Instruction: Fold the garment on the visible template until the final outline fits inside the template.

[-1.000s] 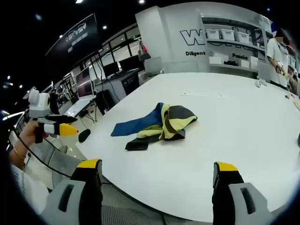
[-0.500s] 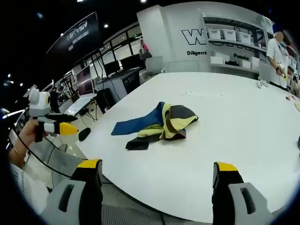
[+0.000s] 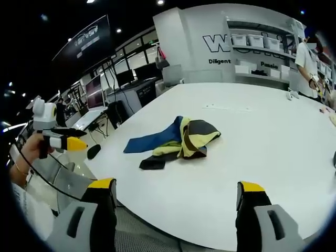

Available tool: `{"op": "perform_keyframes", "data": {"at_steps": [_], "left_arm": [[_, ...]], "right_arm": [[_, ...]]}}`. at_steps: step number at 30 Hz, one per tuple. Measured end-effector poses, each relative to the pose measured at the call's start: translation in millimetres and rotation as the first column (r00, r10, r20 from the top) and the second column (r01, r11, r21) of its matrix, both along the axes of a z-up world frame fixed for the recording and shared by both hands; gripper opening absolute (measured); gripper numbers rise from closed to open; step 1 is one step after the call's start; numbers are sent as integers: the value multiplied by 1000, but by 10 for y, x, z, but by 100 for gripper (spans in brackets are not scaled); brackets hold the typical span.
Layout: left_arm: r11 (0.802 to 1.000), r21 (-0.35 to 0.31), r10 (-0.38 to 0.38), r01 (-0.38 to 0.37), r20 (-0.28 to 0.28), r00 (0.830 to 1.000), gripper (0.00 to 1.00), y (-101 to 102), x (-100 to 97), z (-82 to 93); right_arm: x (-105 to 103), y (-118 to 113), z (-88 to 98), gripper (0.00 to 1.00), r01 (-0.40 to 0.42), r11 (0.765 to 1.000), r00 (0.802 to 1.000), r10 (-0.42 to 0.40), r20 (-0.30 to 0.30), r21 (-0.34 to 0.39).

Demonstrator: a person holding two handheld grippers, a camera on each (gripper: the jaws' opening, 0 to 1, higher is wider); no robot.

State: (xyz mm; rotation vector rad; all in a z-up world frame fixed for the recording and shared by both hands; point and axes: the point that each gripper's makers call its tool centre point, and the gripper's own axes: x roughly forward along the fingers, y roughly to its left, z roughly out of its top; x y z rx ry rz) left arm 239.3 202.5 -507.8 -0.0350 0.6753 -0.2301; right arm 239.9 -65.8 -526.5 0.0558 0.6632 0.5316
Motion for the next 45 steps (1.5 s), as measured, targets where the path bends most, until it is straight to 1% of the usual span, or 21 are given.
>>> {"op": "perform_keyframes", "data": {"at_steps": [13,19,41,43,45], "left_arm": [[1000,2,6,-6,-1,1000,96,15,8,-13],[1000,-1,3,-3,-5,1000,95,1,19,-24],[1000,-7,4,-4,-8,1000,93,-22,86,-42],[1000,-6,-7,7,-13,1000,92,-37,96,-55],[1000,-4,-6,6,-14,1000,92,-43,114,-67]], "right_arm": [[12,6,-11,93,-3,1000,1000,3,-4,3],[20,23,-8,91,-7,1000,1000,7,0,6],[68,48,-42,90,-14,1000,1000,15,-10,10],[78,47,-50,90,-16,1000,1000,16,-13,7],[89,45,-52,90,-16,1000,1000,16,-14,8]]}}
